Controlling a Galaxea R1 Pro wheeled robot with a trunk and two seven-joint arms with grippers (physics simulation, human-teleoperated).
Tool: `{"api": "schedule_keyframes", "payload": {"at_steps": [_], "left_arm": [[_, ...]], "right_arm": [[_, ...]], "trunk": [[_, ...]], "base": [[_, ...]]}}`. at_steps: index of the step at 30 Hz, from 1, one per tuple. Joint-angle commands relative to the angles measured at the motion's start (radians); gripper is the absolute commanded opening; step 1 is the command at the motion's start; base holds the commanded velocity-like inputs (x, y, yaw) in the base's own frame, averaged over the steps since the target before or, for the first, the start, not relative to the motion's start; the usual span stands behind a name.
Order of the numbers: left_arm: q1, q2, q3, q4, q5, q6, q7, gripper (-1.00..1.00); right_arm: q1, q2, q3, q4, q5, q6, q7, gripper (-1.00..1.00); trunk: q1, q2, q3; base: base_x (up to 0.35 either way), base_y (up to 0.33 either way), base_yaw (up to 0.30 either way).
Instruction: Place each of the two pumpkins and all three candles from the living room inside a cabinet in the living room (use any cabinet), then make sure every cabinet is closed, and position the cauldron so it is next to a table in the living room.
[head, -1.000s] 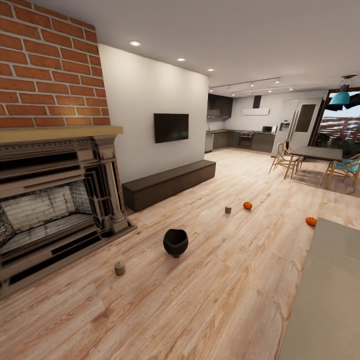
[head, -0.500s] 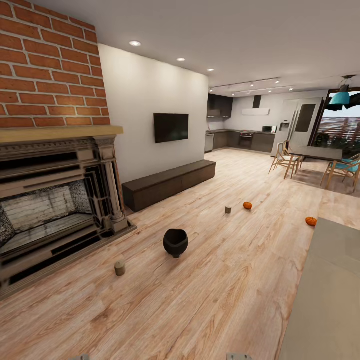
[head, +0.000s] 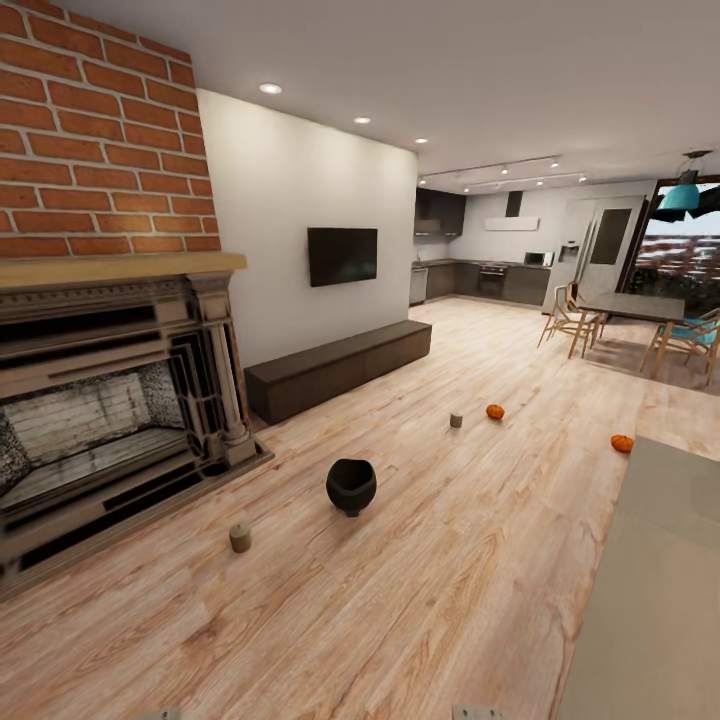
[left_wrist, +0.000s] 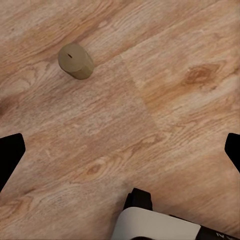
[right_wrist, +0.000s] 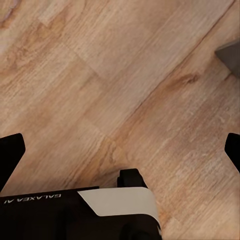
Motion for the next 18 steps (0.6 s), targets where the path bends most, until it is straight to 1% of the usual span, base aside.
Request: {"api": "schedule_keyframes", "payload": {"at_steps": [1, 13, 18], "left_arm": [[0.0, 0.0, 0.0, 0.0, 0.0, 0.0, 0.0, 1.0], [0.0, 0.001, 0.0, 0.0, 0.0, 0.0, 0.0, 1.0], [0.0, 0.0, -0.004, 0.001, -0.005, 0.0, 0.003, 1.0]], "right_arm": [[0.0, 0.0, 0.0, 0.0, 0.0, 0.0, 0.0, 1.0], [0.0, 0.0, 0.0, 0.0, -0.001, -0.001, -0.001, 1.0], [0.002, 0.0, 0.001, 0.005, 0.002, -0.001, 0.0, 1.0]], "trunk": [[-0.004, 0.007, 0.003], [-0.05, 0.091, 0.041], [-0.05, 0.091, 0.041]], "base": [[0.0, 0.0, 0.0], [0.0, 0.0, 0.0], [0.0, 0.0, 0.0]]}}
